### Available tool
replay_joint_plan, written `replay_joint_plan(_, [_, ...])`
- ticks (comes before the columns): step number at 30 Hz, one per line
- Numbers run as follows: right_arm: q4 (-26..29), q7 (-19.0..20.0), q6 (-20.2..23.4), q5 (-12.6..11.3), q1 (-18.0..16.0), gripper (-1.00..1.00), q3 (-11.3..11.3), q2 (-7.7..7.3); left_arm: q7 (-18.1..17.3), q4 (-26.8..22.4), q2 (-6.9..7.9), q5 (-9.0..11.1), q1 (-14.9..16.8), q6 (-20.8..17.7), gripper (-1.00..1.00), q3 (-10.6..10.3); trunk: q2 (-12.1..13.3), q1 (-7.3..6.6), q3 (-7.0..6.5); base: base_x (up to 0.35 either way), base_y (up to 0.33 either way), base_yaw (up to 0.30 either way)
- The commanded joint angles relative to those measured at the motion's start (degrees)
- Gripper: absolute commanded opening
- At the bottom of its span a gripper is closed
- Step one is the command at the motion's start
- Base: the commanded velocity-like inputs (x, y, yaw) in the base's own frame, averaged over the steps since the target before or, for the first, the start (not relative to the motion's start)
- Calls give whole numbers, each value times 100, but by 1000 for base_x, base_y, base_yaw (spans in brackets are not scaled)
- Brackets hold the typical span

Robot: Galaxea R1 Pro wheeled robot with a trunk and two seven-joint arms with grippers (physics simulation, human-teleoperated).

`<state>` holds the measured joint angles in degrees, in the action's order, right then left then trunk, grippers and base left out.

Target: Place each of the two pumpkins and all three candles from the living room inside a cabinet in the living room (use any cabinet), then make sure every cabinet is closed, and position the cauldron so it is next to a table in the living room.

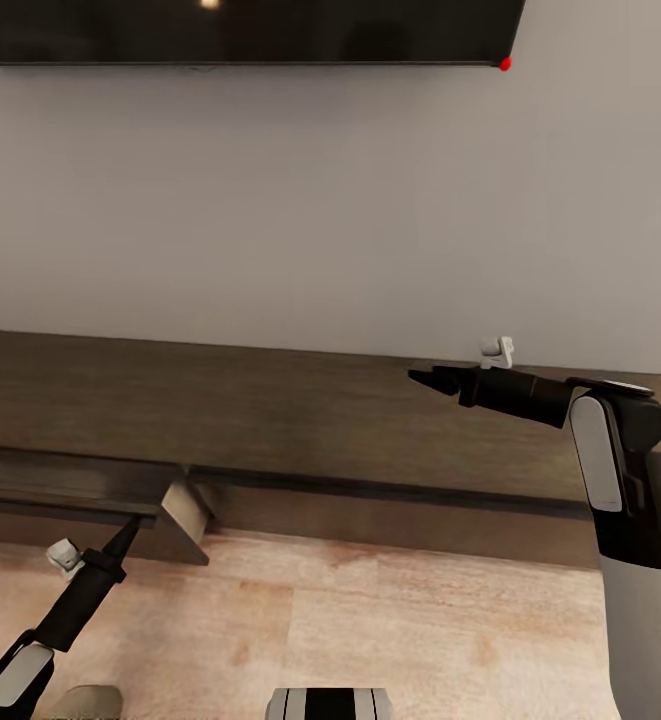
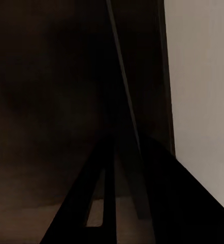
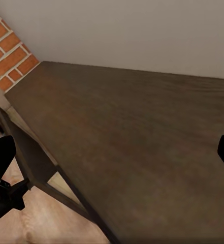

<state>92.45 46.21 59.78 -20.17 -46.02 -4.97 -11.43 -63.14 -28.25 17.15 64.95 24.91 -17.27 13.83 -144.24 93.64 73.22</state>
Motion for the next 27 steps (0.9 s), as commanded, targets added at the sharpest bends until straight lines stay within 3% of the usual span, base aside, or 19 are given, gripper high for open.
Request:
replay_joint_plan(1, [1, 37, 22, 26, -4, 100, -5, 0, 4, 39, -2, -52, -4, -23, -100, -83, -1, -1, 5, -36, 0, 0])
replay_joint_plan(27, [1, 42, 22, 21, -4, 100, 13, 0, 13, 39, -2, -52, -4, -21, -100, -79, -1, -1, 5, -91, 20, 0])
